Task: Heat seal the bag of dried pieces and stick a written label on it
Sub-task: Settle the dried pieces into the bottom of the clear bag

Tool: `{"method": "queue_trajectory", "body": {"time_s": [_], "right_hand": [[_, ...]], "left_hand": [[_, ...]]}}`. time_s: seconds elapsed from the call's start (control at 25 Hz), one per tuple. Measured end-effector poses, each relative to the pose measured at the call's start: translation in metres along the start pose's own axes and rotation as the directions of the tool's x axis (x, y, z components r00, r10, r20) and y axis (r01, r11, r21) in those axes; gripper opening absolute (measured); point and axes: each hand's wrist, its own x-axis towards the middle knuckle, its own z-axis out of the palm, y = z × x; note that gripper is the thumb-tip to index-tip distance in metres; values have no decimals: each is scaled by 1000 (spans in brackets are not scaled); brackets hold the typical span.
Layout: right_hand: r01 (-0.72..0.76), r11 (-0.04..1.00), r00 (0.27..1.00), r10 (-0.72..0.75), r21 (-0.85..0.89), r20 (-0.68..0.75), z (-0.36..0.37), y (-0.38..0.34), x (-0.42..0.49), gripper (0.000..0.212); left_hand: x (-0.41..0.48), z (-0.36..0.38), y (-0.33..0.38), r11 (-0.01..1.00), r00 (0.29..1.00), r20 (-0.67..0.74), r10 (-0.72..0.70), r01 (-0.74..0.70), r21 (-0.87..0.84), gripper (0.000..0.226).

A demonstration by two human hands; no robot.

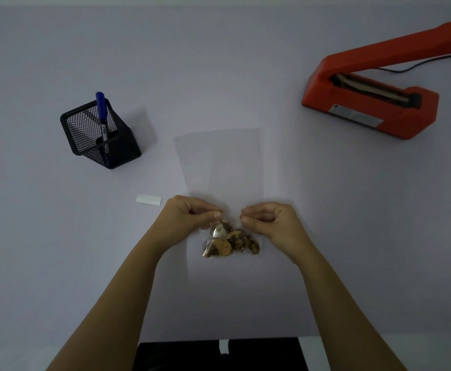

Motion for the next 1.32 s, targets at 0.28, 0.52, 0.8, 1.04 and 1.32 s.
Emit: {"method": "queue_trajectory", "body": {"time_s": [0.28,0.52,0.8,1.04,1.32], "right_hand": [[50,970,989,-81,-237,-126,4,3,-1,14],[67,983,982,-95,-172,-166,8,4,-5,15],[36,898,936,-184,-439,-299,21,-1,-1,16],[24,631,876,-386,-775,-288,25,-7,-2,49],[149,582,953,-301,-799,-41,18,-17,6,16]], "left_hand": [[-2,15,-2,996,973,-216,-77,82,17,1],[-4,26,4,984,932,-362,-28,91,156,8],[-3,23,1,962,890,-455,-32,151,228,14],[1,40,-1,943,854,-519,19,156,293,51],[10,44,8,854,920,-328,216,-15,521,15]]}}
